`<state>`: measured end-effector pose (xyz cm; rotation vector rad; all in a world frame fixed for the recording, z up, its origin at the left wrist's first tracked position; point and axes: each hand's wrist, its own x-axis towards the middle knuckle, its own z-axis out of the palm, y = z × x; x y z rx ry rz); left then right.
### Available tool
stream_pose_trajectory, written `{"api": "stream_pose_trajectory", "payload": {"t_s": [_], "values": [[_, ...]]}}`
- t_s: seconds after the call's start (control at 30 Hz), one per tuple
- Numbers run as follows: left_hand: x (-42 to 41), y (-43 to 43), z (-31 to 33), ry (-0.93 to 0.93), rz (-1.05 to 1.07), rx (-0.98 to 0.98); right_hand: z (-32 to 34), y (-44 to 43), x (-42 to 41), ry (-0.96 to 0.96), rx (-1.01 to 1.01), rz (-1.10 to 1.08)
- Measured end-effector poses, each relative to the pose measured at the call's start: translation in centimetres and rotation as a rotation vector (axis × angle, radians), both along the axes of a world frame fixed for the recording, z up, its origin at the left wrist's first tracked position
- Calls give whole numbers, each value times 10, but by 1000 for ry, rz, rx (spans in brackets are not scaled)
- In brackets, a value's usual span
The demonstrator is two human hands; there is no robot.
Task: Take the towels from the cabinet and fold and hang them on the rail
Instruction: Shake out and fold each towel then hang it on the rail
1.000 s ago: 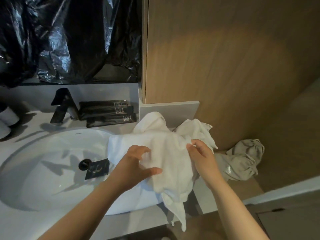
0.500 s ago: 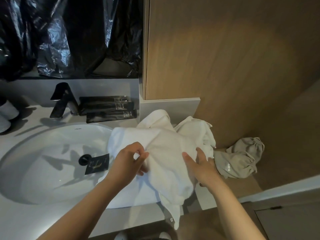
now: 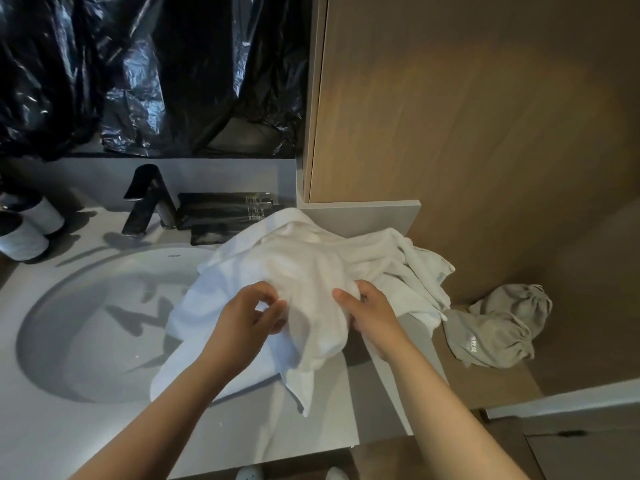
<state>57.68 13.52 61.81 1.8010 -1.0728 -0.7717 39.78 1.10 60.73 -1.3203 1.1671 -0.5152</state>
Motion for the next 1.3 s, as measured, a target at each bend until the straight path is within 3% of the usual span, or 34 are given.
{"api": "stream_pose_trajectory", "payload": {"t_s": [0.23,0.57,0.83,0.9,1.0,1.1,1.2,1.3], "values": [[4,-14,31,-148,99,-116,43,-9,-5,-80,-210,38],[23,-54,152,-183,167,-515,181,-47,32,-379,-430,43],[16,-60,195,-49,102,-625,249,-60,25,-466,-555,77],[13,-59,194,-50,79,-624,257,-68,20,-327,-762,109],[11,-57,178,-144,-6,-474,248,-78,6,44,-1014,289],[6,-53,143,-238,-75,-263,206,-82,-12,289,-868,494],[4,-49,105,-281,-55,-160,143,-78,-35,571,-707,533],[-1,-49,73,-260,-58,-91,87,-58,-58,663,-519,533]]}}
